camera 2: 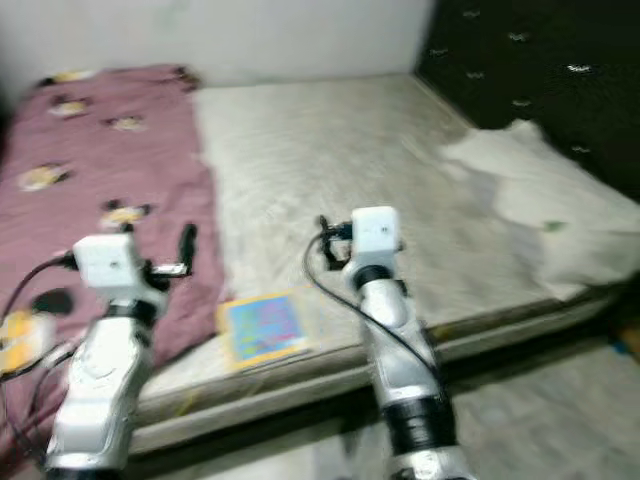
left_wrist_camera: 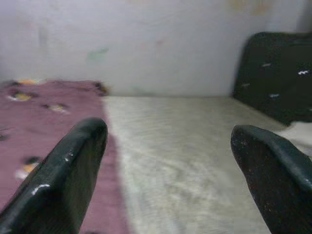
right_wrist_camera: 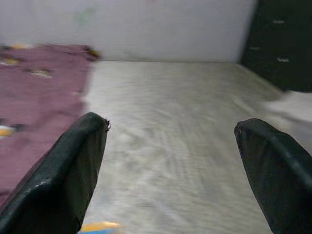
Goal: Clean up the room
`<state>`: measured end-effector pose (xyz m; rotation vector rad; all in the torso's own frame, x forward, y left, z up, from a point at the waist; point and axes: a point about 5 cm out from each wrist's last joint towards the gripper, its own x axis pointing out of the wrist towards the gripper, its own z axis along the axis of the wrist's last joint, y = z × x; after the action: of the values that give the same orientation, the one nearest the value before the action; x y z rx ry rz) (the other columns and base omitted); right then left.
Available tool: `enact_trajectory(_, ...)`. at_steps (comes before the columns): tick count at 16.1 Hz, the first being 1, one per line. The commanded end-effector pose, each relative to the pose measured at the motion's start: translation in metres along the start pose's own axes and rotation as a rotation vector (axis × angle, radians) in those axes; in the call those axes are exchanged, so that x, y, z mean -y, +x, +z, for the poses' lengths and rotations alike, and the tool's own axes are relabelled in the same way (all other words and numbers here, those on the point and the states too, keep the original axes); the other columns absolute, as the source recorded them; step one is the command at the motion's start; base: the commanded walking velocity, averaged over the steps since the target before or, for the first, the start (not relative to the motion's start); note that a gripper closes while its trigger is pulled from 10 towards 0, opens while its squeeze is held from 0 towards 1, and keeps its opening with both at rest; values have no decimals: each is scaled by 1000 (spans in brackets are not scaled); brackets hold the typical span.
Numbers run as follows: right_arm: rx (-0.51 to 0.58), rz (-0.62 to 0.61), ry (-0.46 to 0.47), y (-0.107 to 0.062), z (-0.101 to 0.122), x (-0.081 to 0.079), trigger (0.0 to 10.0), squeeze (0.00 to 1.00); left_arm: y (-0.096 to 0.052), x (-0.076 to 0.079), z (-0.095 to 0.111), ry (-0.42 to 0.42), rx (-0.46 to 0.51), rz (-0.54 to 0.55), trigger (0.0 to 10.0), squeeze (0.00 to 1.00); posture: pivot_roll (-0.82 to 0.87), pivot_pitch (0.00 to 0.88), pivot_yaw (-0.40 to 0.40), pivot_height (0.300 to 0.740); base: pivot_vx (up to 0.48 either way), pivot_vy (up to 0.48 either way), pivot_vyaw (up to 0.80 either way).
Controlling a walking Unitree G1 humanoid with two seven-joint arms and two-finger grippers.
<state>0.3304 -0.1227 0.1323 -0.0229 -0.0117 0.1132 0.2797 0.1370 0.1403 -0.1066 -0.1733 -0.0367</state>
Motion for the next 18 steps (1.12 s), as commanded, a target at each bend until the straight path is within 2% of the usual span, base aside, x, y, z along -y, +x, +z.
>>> enact_trajectory(1,16,6,14,2,4,-5,10000,0,-1,-8,2,25,0,29,10000,0,-48,44,-44,740,0,0,0)
enact_trajectory(6,30,21,-12,2,5,-6,10000,0,0,-7,2,30,9,18,10000,0,-47,45,-44,740,0,0,0)
enact_trajectory(9,30,20,-19,2,5,-7,10000,0,1,-6,3,27,15,5,10000,0,-47,45,-44,740,0,0,692)
enact_trajectory(13,28,20,-24,2,4,-6,10000,0,1,-5,3,20,14,6,10000,0,-47,45,-44,740,272,0,800)
enact_trajectory(18,17,22,-19,2,1,-7,10000,0,1,-5,2,7,11,9,10000,0,-47,40,-43,740,0,0,91)
